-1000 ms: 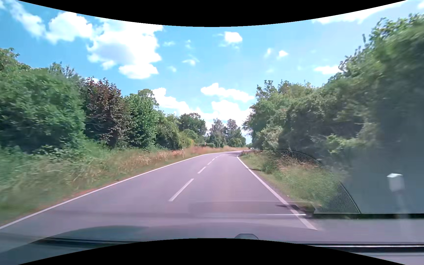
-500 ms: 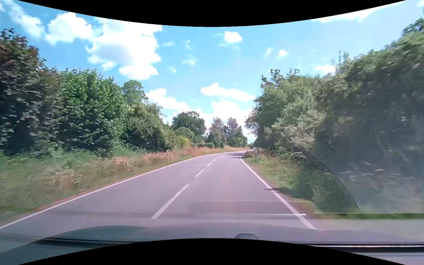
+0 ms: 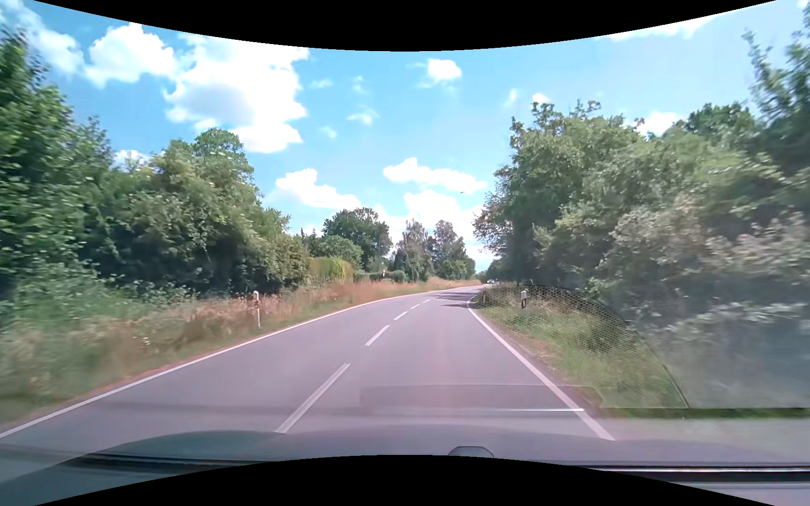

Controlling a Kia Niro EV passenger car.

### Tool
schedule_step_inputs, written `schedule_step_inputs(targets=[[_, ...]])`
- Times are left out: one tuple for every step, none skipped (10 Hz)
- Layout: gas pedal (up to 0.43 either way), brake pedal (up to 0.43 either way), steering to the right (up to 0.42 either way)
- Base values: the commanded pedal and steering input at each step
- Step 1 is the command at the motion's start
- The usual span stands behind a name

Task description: Follow the waypoints while adhering to traffic rules and regulations

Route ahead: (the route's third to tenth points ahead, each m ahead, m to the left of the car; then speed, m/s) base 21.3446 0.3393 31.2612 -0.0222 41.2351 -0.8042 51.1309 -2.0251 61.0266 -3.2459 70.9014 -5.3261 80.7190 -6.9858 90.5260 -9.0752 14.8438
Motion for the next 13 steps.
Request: schedule_step_inputs(targets=[[0.130, 0.000, -0.001], [0.130, 0.000, 0.001], [0.130, 0.000, 0.003], [0.130, 0.000, 0.004], [0.130, 0.000, 0.007], [0.130, 0.000, 0.010], [0.130, 0.000, 0.015], [0.130, 0.000, 0.017], [0.130, 0.000, 0.017], [0.130, 0.000, 0.017], [0.130, 0.000, 0.018], [0.130, 0.000, 0.018], [0.130, 0.000, 0.018]])
